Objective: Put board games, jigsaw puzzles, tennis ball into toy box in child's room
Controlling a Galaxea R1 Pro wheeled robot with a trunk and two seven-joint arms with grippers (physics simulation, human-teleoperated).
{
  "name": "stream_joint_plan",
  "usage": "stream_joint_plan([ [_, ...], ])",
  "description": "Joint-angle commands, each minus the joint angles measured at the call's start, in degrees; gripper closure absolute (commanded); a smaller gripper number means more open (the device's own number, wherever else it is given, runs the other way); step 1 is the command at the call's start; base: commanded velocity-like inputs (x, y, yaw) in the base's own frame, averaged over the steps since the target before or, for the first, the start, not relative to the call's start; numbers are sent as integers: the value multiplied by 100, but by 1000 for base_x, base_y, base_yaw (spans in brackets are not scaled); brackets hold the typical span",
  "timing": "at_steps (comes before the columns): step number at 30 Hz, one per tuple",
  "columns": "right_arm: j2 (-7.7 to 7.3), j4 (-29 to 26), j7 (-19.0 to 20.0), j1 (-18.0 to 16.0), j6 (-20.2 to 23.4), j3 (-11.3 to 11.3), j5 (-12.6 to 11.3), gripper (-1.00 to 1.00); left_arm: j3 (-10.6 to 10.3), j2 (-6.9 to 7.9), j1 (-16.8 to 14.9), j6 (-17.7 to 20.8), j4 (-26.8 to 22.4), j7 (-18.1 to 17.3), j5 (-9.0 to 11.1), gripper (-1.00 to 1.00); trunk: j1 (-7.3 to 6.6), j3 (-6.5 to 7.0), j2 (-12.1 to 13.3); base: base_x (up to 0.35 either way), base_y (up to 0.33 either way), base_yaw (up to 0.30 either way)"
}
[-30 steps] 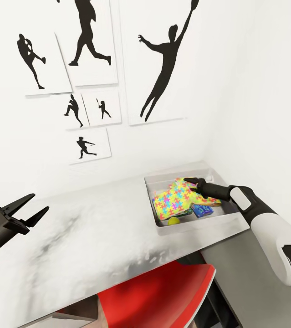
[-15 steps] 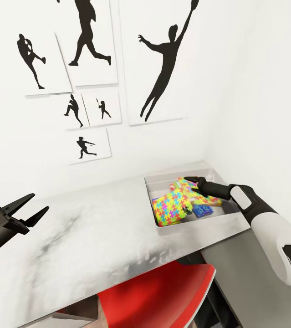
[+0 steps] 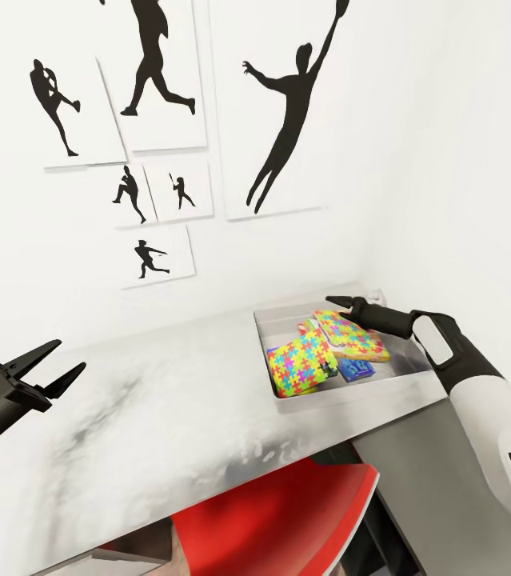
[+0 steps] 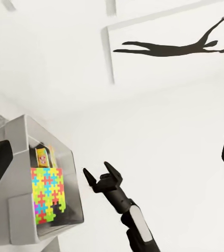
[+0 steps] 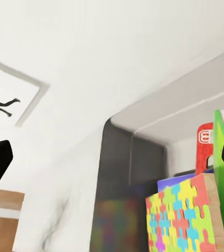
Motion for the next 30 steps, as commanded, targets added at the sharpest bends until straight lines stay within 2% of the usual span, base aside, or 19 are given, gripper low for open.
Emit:
stream_joint_plan([
  [1, -7, -4, 5, -3, 14, 19, -18, -100, 5, 0, -5, 25, 2, -23, -17, -100, 3, -10, -10, 0, 0, 0],
  [7, -118, -918, 28, 487, 1, 11, -17, -100, 3, 0, -5, 21, 4, 3, -28, -100, 3, -10, -10, 0, 0, 0],
  [11, -325, -1835, 48, 1069, -16, -25, -17, -100, 1, -7, -5, 15, 5, 31, -70, -100, 3, -10, -10, 0, 0, 0],
  [12, -325, -1835, 48, 1069, -16, -25, -17, -100, 1, -7, -5, 15, 5, 31, -70, -100, 3, -10, -10, 0, 0, 0],
  [14, -459, -2344, 49, 1389, -66, -47, -14, -100, -2, -10, -5, 13, 5, 38, -83, -100, 3, -10, -10, 0, 0, 0],
  [15, -459, -2344, 49, 1389, -66, -47, -14, -100, -2, -10, -5, 13, 5, 38, -83, -100, 3, -10, -10, 0, 0, 0],
  [18, -649, -3006, 31, 1865, -245, -114, -12, -100, -9, -18, -11, 10, 5, 45, -94, -100, 3, -10, -10, 0, 0, 0],
  [19, -649, -3006, 31, 1865, -245, -114, -12, -100, -9, -18, -11, 10, 5, 45, -94, -100, 3, -10, -10, 0, 0, 0],
  [22, -765, -3498, 11, 2231, -453, -313, -10, -100, -14, -25, -17, 6, 5, 49, -99, -100, 3, -10, -10, 0, 0, 0],
  [30, -838, -3915, 4, 2514, -620, -599, 16, -100, -21, -39, -21, 2, 5, 51, -103, -100, 3, -10, -10, 0, 0, 0],
])
